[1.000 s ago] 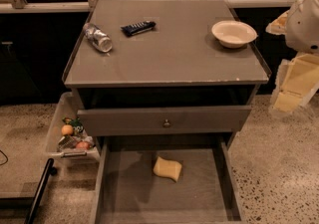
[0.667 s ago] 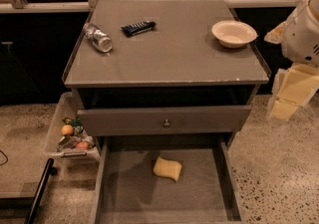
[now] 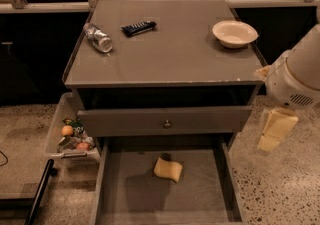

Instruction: Pick sponge from middle drawer and place on counter

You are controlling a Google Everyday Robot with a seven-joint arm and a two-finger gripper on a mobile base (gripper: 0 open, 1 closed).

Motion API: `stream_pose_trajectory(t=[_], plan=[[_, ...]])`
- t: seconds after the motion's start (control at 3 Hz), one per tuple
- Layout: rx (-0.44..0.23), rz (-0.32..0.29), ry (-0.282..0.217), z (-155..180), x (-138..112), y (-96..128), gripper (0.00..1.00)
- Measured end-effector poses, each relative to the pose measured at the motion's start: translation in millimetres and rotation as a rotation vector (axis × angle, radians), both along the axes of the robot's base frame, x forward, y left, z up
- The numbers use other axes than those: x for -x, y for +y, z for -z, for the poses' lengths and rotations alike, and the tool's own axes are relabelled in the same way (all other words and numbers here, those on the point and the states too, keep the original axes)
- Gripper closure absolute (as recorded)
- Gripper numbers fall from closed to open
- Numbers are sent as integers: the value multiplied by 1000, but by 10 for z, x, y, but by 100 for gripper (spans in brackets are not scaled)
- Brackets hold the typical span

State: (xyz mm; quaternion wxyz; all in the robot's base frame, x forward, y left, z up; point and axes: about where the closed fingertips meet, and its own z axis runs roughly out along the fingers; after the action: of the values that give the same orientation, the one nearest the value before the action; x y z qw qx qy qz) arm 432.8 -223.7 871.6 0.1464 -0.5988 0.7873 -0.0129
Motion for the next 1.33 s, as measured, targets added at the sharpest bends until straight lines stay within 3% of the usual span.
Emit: stream_pose_trajectory(t=[0.33,0.67,1.0,1.33], plan=[[-9,-39,47,759,-18,34,0],[-14,-45,41,660,36,34,0],[-86,-61,68,936,134,183,0],[-157,-63,123,1584,73,344,0]])
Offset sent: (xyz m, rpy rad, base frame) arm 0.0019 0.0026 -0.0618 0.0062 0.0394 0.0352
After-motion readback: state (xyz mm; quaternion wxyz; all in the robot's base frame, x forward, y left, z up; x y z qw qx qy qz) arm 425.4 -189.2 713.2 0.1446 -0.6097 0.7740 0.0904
